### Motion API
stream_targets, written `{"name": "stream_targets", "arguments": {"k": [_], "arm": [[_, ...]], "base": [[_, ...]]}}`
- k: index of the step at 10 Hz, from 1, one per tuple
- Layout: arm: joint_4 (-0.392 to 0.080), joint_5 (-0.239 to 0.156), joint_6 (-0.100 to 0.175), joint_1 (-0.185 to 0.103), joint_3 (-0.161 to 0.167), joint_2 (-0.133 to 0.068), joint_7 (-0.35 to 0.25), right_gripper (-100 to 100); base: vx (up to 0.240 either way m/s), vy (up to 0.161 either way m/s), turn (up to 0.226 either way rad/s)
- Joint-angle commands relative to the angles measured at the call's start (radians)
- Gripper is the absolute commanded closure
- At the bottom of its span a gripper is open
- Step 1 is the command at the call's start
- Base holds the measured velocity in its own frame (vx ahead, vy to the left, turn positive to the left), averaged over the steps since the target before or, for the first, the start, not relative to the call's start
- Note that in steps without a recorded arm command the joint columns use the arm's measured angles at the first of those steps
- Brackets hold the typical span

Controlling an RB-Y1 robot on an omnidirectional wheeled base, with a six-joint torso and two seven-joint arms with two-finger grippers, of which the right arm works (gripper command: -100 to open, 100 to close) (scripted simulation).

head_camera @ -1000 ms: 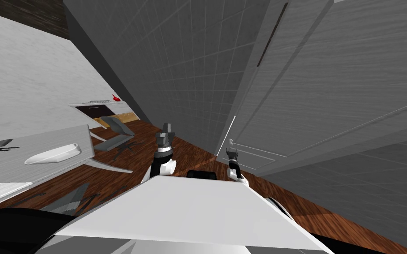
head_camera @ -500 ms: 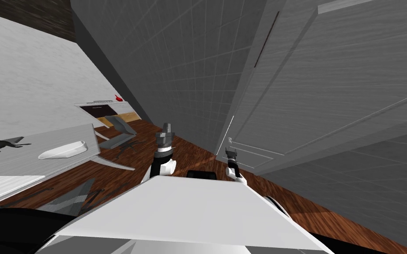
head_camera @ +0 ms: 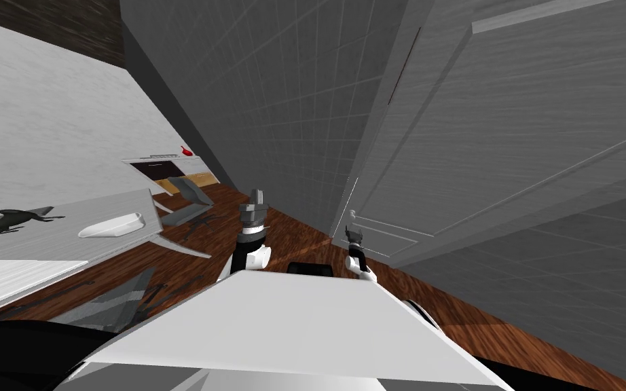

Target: Pull the door open

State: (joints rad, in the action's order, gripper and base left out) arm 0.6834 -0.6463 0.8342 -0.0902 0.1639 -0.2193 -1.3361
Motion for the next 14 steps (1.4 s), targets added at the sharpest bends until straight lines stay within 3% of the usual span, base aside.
{"name": "stream_targets", "arguments": {"k": [1,7,9,10,11,14], "arm": [[0.000,0.000,0.000,0.000,0.000,0.000,0.000,-100],[-0.029,-0.024,0.029,0.038,-0.020,-0.086,-0.094,-100],[-0.035,-0.029,0.035,0.045,-0.024,-0.103,-0.111,-100],[-0.035,-0.027,0.033,0.041,-0.022,-0.091,-0.098,-100],[-0.035,-0.027,0.033,0.041,-0.022,-0.091,-0.098,100],[-0.035,-0.027,0.033,0.041,-0.022,-0.091,-0.098,100]], "base": [[-0.023,-0.002,0.003],[0.191,-0.011,0.110],[0.149,-0.028,0.072],[0.065,-0.016,0.016],[-0.009,-0.002,-0.028],[-0.019,0.002,0.004]]}}
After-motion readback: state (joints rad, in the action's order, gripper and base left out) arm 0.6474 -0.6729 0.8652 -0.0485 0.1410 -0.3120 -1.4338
